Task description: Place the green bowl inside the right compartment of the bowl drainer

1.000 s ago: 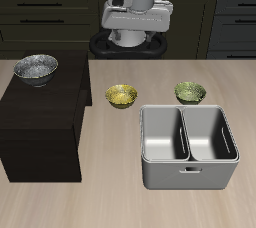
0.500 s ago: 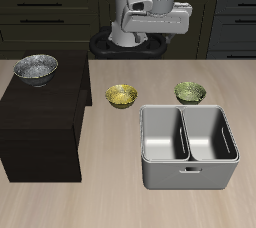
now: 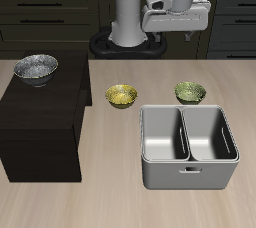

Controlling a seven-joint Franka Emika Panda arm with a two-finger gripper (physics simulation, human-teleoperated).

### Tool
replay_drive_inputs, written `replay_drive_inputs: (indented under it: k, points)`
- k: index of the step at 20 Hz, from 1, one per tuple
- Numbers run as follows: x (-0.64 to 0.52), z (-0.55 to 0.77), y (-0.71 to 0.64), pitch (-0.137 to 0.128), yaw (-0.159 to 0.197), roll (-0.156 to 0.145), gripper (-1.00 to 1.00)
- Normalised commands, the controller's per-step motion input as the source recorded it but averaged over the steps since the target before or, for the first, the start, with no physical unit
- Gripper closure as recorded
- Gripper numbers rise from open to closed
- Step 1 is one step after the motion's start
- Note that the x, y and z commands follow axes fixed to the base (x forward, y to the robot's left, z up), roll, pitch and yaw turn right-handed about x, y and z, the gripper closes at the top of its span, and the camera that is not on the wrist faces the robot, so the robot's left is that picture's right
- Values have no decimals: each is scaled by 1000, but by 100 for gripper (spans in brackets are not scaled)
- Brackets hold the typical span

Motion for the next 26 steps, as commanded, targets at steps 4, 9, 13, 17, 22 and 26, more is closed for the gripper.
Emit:
replay_drive_inputs:
  k: [4, 9, 13, 17, 22, 26]
  points:
    - [-16, -75, 296, 14, -9, 19, -100]
    - [-15, -35, 140, -5, -13, 12, -100]
    - [-107, -181, -60, -56, 2, -28, -100]
    - [5, -200, -4, 26, -19, 2, -100]
    - [1, -208, -22, -48, 2, -44, -100]
    - [65, -348, 57, -5, 13, -17, -100]
